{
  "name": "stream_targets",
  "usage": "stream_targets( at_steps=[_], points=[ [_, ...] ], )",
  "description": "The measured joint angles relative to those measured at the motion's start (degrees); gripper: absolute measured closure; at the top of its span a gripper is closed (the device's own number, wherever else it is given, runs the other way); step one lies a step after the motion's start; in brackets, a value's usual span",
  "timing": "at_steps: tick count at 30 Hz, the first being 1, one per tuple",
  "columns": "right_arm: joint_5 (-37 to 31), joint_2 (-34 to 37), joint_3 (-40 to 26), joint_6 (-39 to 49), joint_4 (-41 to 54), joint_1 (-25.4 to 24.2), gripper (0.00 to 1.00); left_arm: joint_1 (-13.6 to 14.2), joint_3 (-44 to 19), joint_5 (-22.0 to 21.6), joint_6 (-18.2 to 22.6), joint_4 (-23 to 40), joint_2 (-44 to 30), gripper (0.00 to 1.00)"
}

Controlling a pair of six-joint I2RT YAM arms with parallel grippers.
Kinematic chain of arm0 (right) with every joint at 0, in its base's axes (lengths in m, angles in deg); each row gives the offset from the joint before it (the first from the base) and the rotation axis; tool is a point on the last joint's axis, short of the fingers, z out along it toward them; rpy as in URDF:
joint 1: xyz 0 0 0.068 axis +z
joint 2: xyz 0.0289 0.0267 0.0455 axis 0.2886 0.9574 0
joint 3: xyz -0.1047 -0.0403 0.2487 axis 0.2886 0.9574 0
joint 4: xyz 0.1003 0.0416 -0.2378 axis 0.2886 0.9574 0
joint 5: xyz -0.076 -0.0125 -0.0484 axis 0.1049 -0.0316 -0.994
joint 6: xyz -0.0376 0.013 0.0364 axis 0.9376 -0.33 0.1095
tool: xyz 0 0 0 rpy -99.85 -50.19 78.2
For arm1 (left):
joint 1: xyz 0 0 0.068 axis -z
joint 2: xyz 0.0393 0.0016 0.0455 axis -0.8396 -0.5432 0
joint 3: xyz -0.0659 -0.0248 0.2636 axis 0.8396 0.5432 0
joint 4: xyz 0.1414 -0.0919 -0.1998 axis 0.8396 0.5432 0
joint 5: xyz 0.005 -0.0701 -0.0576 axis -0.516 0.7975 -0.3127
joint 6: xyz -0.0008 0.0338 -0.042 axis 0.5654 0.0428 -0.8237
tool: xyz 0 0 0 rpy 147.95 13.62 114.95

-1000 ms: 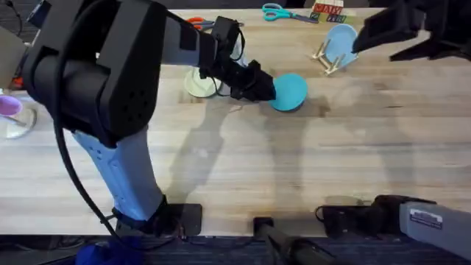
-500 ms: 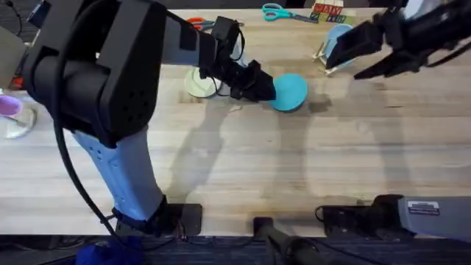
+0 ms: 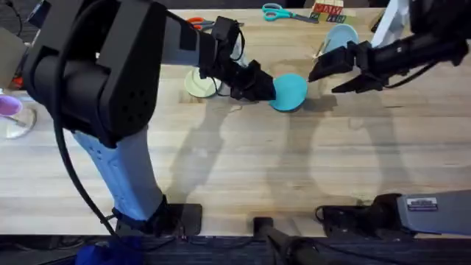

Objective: Pick up the plates from the table one by one and place each into a slot on the dish rack.

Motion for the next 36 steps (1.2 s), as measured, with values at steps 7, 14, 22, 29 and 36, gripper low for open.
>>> stream_targets(
  at_steps=[7,14,22,29,36],
  points=[
    [0.59,4.03,0.04,-0.94,-5.01,2.40,0.006,0.00,0.00,0.00,0.00,0.00,0.00,0.960],
    [1.02,7.47,0.09,-4.17,-11.50,4.55,0.006,0.00,0.00,0.00,-0.01,0.00,0.00,0.960],
    [1.02,9.19,0.15,-5.69,-14.08,4.69,0.006,0.00,0.00,0.00,-0.01,0.00,0.00,0.961],
    [1.02,10.81,0.15,-6.74,-16.51,5.91,0.007,0.00,0.00,-0.02,0.00,0.00,0.00,0.961],
    [1.02,12.03,0.15,-6.90,-17.16,7.62,0.006,0.00,0.00,0.00,0.00,0.00,0.00,0.961]
  ],
)
